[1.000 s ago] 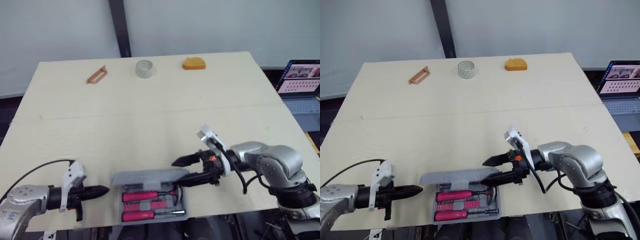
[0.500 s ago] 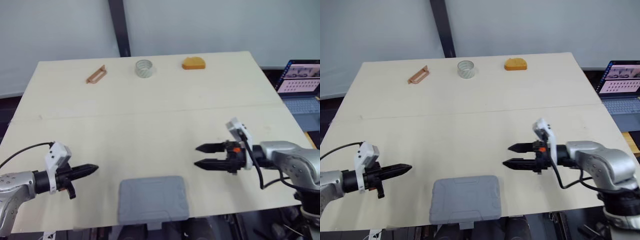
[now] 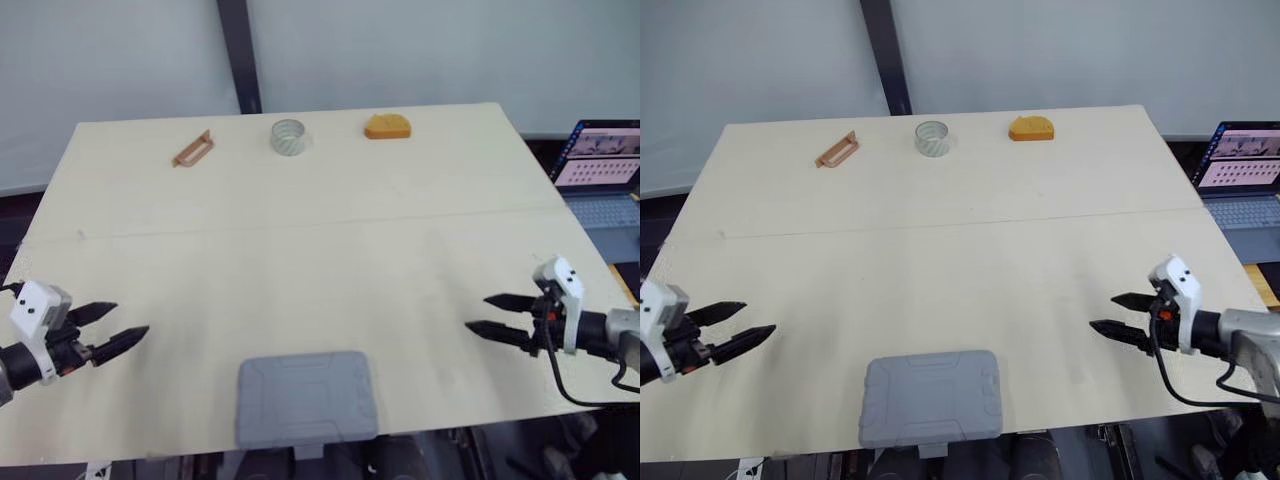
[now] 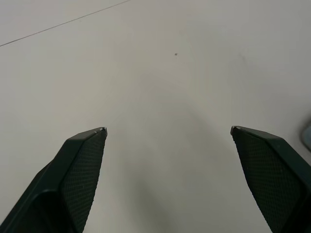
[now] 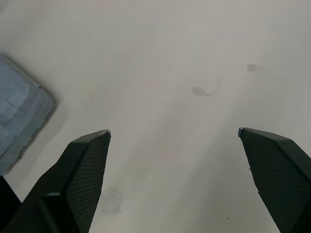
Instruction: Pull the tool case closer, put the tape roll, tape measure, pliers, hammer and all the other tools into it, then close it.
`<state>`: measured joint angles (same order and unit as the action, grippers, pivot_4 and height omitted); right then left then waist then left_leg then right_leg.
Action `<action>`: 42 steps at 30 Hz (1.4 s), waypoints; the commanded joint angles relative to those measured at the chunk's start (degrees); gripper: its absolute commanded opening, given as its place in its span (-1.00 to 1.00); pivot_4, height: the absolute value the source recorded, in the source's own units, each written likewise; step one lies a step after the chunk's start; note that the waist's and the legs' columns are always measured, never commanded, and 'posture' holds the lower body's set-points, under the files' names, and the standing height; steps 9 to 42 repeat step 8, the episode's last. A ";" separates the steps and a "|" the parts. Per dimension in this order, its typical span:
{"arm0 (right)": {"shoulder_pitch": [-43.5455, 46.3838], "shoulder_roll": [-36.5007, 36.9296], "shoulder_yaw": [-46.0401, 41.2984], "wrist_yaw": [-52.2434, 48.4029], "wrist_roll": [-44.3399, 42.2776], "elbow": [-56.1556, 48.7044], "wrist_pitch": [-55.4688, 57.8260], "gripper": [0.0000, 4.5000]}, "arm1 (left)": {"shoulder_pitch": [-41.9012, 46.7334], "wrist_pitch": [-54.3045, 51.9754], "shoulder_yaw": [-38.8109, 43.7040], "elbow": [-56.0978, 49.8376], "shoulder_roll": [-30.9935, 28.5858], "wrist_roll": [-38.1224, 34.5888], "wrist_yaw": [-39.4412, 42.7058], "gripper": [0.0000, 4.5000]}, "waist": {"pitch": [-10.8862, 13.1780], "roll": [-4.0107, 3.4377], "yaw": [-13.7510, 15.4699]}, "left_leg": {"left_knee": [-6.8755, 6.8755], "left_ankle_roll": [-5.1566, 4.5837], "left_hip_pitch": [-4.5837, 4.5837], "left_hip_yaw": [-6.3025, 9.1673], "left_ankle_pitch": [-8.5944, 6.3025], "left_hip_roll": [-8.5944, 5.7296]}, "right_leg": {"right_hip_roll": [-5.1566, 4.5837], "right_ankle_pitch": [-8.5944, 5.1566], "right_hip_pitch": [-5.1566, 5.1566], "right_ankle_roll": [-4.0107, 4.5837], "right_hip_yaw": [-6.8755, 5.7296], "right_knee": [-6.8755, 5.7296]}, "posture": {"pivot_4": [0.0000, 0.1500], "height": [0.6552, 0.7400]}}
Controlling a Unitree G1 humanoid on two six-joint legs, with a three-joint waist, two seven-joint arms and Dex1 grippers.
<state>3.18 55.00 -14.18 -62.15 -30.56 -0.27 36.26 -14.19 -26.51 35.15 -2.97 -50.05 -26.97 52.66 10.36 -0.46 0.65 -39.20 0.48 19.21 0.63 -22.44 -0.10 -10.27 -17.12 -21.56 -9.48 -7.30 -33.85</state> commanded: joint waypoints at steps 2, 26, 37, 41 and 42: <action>0.33 0.48 -1.49 -1.74 1.32 2.74 -4.25 1.00 | -0.56 1.53 1.94 0.64 -0.99 0.76 0.46 0.97 | 0.00 0.00 -0.01 | 0.00 0.00 0.00 0.00 0.00 0.00 | 0.00 0.00 0.00 0.00 0.01 0.00 | 1.00 1.00; 0.77 -0.08 -0.77 -2.59 2.02 5.32 -6.56 1.00 | -0.79 1.49 1.49 0.34 -0.97 0.98 0.19 0.97 | 0.00 0.00 0.01 | 0.00 0.00 0.00 0.00 0.00 0.01 | 0.00 0.00 0.00 0.00 0.00 0.00 | 1.00 1.00; 0.77 -0.08 -0.77 -2.59 2.02 5.32 -6.56 1.00 | -0.79 1.49 1.49 0.34 -0.97 0.98 0.19 0.97 | 0.00 0.00 0.01 | 0.00 0.00 0.00 0.00 0.00 0.01 | 0.00 0.00 0.00 0.00 0.00 0.00 | 1.00 1.00; 0.77 -0.08 -0.77 -2.59 2.02 5.32 -6.56 1.00 | -0.79 1.49 1.49 0.34 -0.97 0.98 0.19 0.97 | 0.00 0.00 0.01 | 0.00 0.00 0.00 0.00 0.00 0.01 | 0.00 0.00 0.00 0.00 0.00 0.00 | 1.00 1.00; 0.77 -0.08 -0.77 -2.59 2.02 5.32 -6.56 1.00 | -0.79 1.49 1.49 0.34 -0.97 0.98 0.19 0.97 | 0.00 0.00 0.01 | 0.00 0.00 0.00 0.00 0.00 0.01 | 0.00 0.00 0.00 0.00 0.00 0.00 | 1.00 1.00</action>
